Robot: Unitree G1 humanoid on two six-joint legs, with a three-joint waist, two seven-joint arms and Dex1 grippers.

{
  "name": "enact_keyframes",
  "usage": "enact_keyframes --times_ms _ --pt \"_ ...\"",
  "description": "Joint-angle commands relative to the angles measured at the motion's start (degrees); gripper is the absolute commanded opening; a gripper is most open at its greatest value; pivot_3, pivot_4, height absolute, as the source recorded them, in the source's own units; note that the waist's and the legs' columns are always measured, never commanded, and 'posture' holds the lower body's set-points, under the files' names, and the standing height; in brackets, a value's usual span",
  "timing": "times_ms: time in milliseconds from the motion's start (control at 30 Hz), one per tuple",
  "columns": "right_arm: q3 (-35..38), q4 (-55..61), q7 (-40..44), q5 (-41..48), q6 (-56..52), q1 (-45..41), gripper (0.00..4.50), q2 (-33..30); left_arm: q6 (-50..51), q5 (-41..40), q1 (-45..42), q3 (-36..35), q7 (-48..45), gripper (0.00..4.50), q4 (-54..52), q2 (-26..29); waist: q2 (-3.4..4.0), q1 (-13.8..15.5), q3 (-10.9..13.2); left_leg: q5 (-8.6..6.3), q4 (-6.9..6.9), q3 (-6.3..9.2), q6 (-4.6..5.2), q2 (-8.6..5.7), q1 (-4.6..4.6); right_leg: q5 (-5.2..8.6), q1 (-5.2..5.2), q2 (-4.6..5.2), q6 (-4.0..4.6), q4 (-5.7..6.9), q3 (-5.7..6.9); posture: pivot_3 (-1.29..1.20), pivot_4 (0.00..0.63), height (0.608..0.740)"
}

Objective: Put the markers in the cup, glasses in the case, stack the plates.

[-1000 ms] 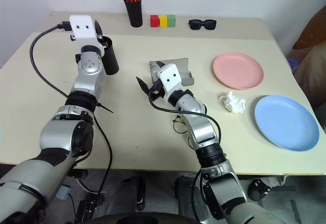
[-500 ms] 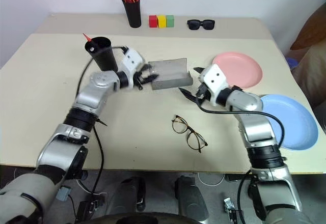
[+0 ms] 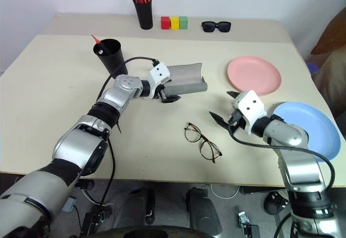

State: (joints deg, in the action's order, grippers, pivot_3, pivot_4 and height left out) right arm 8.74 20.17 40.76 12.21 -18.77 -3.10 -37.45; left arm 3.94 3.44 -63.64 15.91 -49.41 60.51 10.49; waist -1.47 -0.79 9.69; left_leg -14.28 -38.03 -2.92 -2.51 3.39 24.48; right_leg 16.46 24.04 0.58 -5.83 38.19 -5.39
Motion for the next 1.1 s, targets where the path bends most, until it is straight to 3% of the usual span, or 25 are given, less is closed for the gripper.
enact_keyframes --times_ms 33,200,400,567,767,1033,1100 --pt "3.3 3.8 -0.9 0.7 -0.1 1.5 4.50 -1.3 -1.2 0.3 -1.8 -1.5 -1.0 2.60 2.1 -0.3 0.01 -0.2 0.0 0.00 0.00 0.01 0.00 0.01 -0.01 0.00 0.00 -0.01 0.00 0.00 0.00 0.00 0.150 0.732" --pt "3.7 4.0 -1.4 0.4 0.2 2.7 4.50 -1.2 -2.6 0.8 -1.7 -2.2 -2.1 0.02 3.1 -0.1 0.01 -0.1 0.0 0.00 0.01 0.04 0.00 0.00 -0.02 0.00 0.00 -0.02 0.00 0.02 -0.01 0.00 0.150 0.732" --pt "1.4 3.4 -0.8 0.4 -0.7 0.4 4.50 -1.3 -6.5 0.8 0.6 -2.8 -5.2 0.02 0.1 2.5 0.01 -0.1 0.0 0.00 0.00 0.04 0.00 0.00 -0.01 0.00 0.00 -0.01 0.00 0.02 -0.01 0.00 0.150 0.732" --pt "-1.4 3.9 0.5 0.9 -2.6 -1.6 4.50 -1.3 -10.2 -2.8 10.6 -2.6 -19.6 0.02 -16.5 11.8 0.04 -0.4 0.0 0.00 0.08 0.00 0.00 0.07 -0.04 0.00 0.02 -0.04 0.01 0.04 -0.02 0.00 0.150 0.732" --pt "-3.6 3.3 1.2 1.2 -3.3 -3.1 4.50 -0.9 -2.9 -5.8 21.1 -2.2 -28.2 0.02 -34.9 21.4 0.05 0.3 0.0 -0.01 -0.05 -0.03 0.02 0.08 -0.02 0.01 -0.03 0.00 0.02 0.06 0.01 0.00 0.150 0.732" --pt "-5.1 2.1 3.6 2.2 -5.6 -5.1 4.50 -1.6 4.8 -7.8 23.2 -1.4 -31.3 0.02 -40.8 23.6 0.06 0.1 0.0 -0.04 -0.15 -0.01 0.07 0.08 -0.04 0.01 -0.10 0.01 0.02 0.06 0.03 0.00 0.150 0.732" --pt "-4.8 2.9 4.4 3.5 -8.1 -5.1 4.50 -2.2 3.8 -6.9 23.1 -1.1 -30.4 0.56 -40.8 23.6 0.06 0.0 0.0 -0.04 -0.15 0.00 0.07 0.09 -0.04 0.01 -0.09 -0.01 0.02 0.07 0.03 0.00 0.150 0.732"
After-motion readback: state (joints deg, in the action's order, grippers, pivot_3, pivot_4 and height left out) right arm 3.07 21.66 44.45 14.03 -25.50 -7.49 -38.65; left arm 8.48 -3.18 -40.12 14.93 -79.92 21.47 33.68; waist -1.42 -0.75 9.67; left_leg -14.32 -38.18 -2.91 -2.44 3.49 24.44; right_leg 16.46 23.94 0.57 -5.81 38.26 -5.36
